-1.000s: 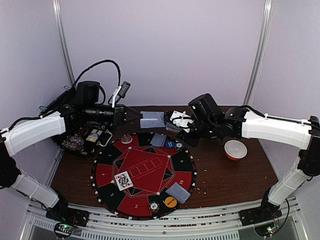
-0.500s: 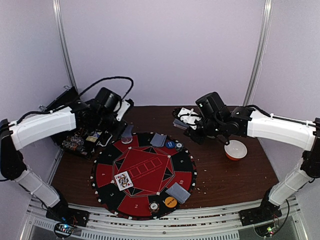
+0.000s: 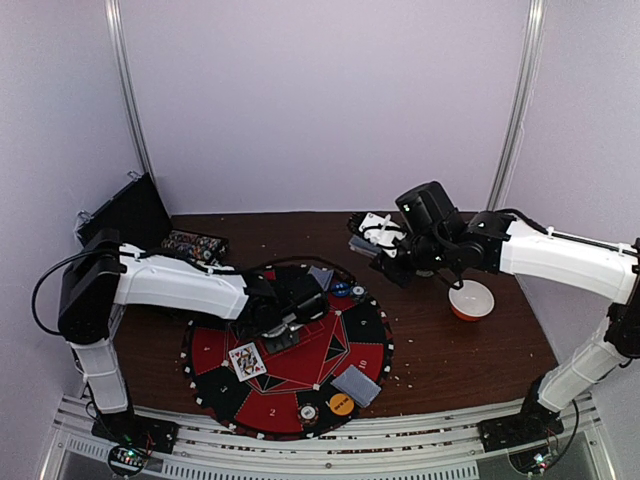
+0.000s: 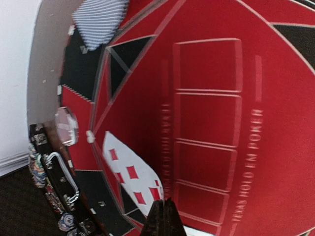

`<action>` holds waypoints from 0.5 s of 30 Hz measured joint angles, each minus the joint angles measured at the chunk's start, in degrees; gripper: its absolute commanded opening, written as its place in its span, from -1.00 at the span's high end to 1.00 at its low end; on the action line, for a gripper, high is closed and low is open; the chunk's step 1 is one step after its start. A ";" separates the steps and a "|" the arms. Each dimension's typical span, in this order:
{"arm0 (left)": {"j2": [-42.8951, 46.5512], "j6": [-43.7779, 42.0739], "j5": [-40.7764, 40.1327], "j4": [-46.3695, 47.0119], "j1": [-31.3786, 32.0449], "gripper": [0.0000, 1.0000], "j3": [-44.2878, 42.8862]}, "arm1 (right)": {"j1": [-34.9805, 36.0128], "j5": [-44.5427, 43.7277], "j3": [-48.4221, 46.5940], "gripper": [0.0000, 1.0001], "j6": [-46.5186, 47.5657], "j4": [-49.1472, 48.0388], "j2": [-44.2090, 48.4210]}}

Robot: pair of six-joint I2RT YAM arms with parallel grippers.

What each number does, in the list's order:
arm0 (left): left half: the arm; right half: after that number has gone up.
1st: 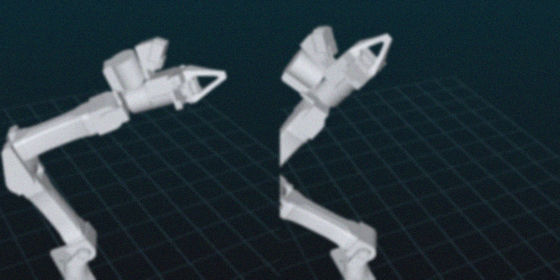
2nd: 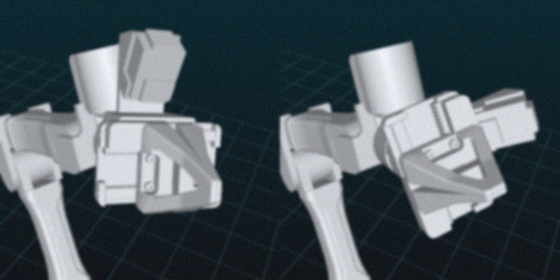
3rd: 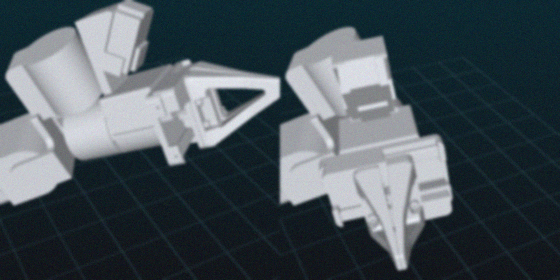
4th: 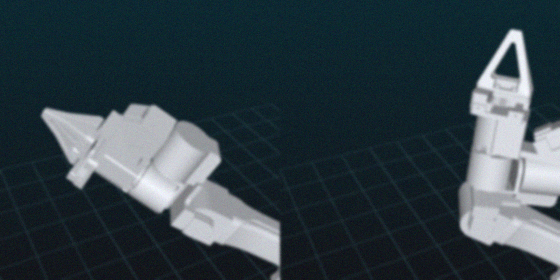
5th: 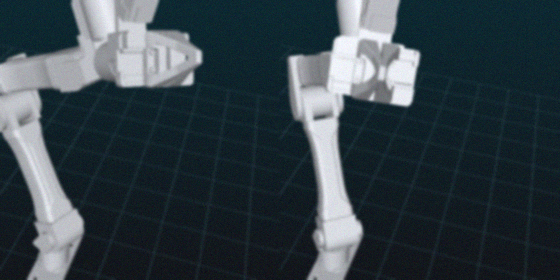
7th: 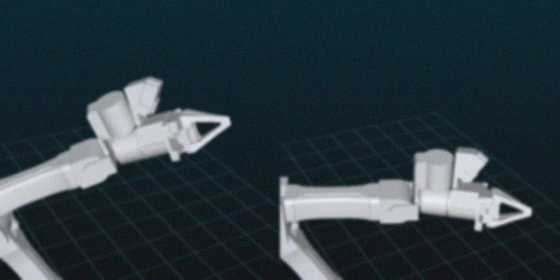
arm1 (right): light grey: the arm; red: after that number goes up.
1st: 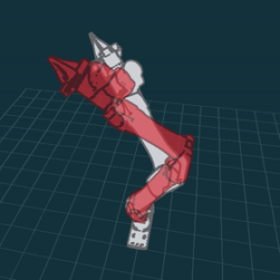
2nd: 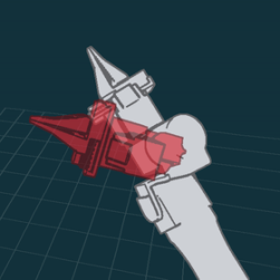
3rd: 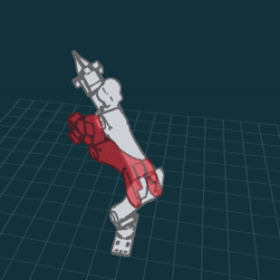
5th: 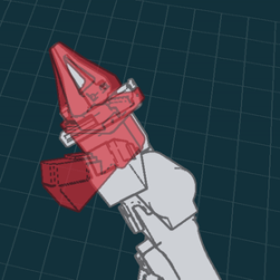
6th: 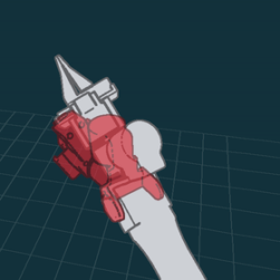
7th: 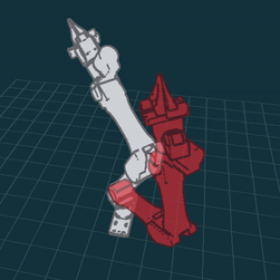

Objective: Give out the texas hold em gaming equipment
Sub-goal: Flop the poker card into the community card area.

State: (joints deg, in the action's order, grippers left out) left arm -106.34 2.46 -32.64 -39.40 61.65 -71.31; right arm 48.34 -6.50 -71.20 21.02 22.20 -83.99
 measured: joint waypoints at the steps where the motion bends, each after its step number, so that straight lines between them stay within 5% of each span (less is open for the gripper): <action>1: -0.98 0.26 1.31 -0.13 0.90 1.00 -0.02 | 0.00 -0.04 0.00 0.43 0.00 0.02 0.13; 15: -5.97 8.46 15.52 -5.25 2.40 1.00 -2.86 | 0.00 -0.15 0.02 0.43 0.00 0.04 0.46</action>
State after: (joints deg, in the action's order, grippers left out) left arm -112.31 10.92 -17.12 -44.64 64.05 -74.17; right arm 48.34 -6.66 -71.18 21.02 22.24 -83.53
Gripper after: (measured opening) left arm 0.007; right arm 0.335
